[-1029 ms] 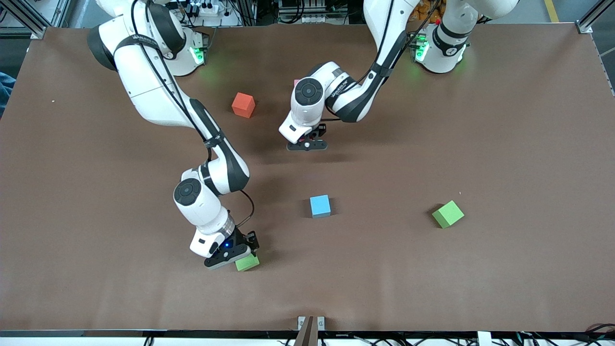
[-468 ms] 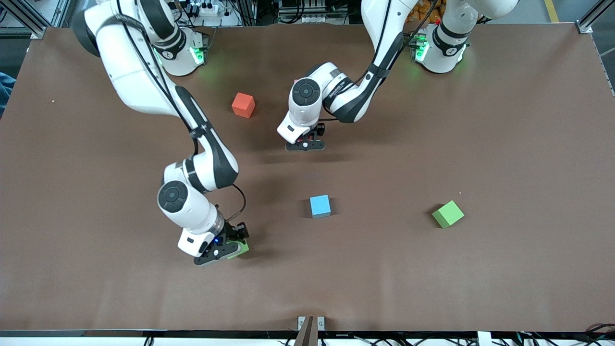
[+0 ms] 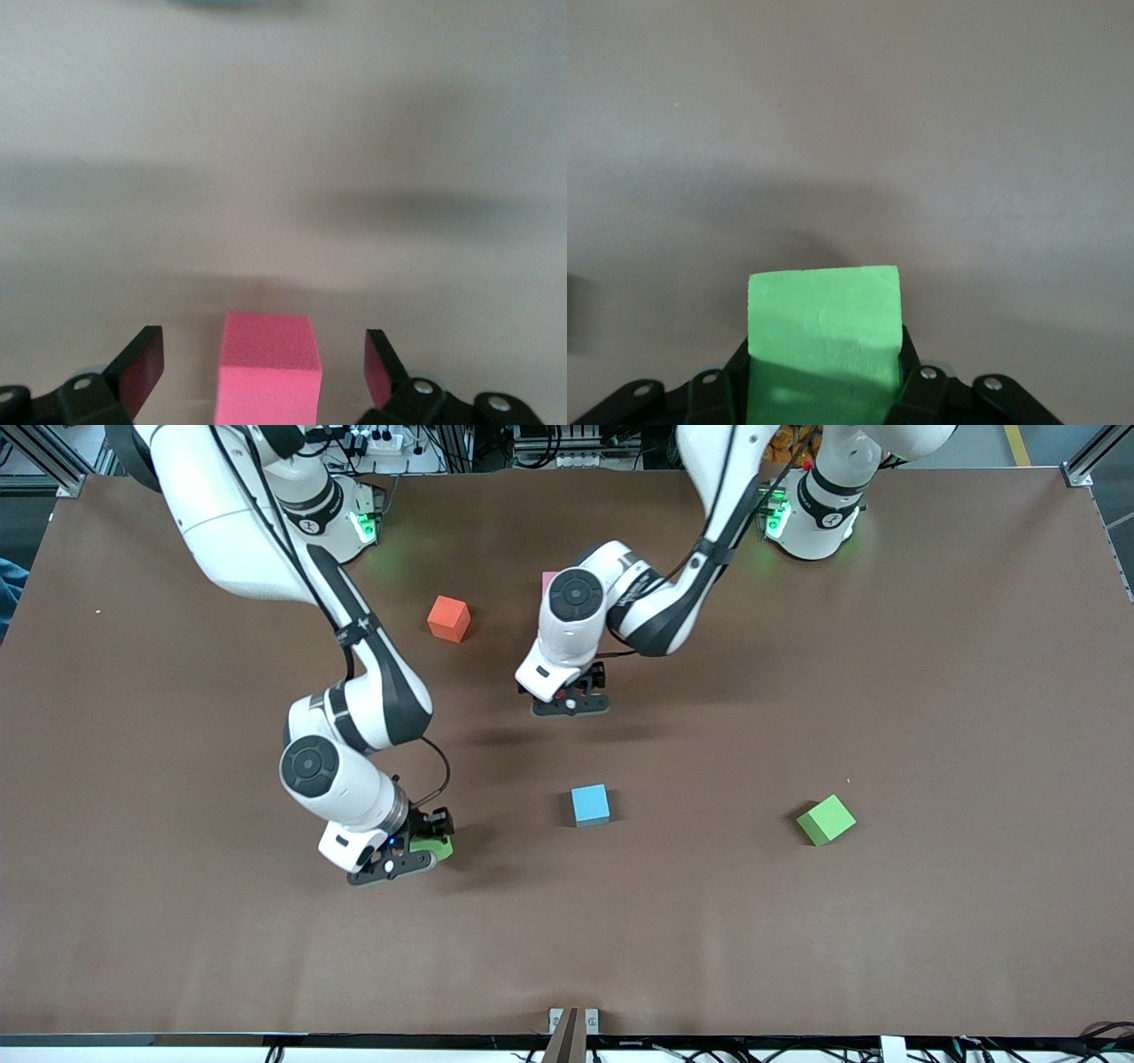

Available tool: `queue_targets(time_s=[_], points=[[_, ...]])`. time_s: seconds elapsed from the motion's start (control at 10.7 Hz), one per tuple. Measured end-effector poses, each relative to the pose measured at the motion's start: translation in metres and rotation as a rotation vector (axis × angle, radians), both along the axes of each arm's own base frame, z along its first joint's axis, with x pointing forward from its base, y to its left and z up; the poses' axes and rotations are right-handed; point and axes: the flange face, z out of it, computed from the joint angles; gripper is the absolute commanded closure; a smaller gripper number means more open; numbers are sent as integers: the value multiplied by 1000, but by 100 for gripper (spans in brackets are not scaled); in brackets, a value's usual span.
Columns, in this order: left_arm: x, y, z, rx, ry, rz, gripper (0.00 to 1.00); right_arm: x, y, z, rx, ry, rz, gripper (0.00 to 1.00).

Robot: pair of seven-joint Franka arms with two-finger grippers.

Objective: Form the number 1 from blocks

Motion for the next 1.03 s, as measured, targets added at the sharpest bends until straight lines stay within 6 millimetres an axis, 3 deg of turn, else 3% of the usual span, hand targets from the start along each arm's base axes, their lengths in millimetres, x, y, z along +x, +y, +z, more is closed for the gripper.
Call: queue_targets(time_s=[0.19,0.37,0.66,1.03], points=[[47,51,62,-25,-28,96,0,-31,45,0,1,36,-67,100],[92,117,99,-29,-37,171,0,-67,91,-13,-10,79,-126,100],[138,220,127,40,-50,98,0,-128,149,-34,-5,85,-168,100],[163,329,168,37,-54,-26,0,-203,185,-26,46,23,-140,100]])
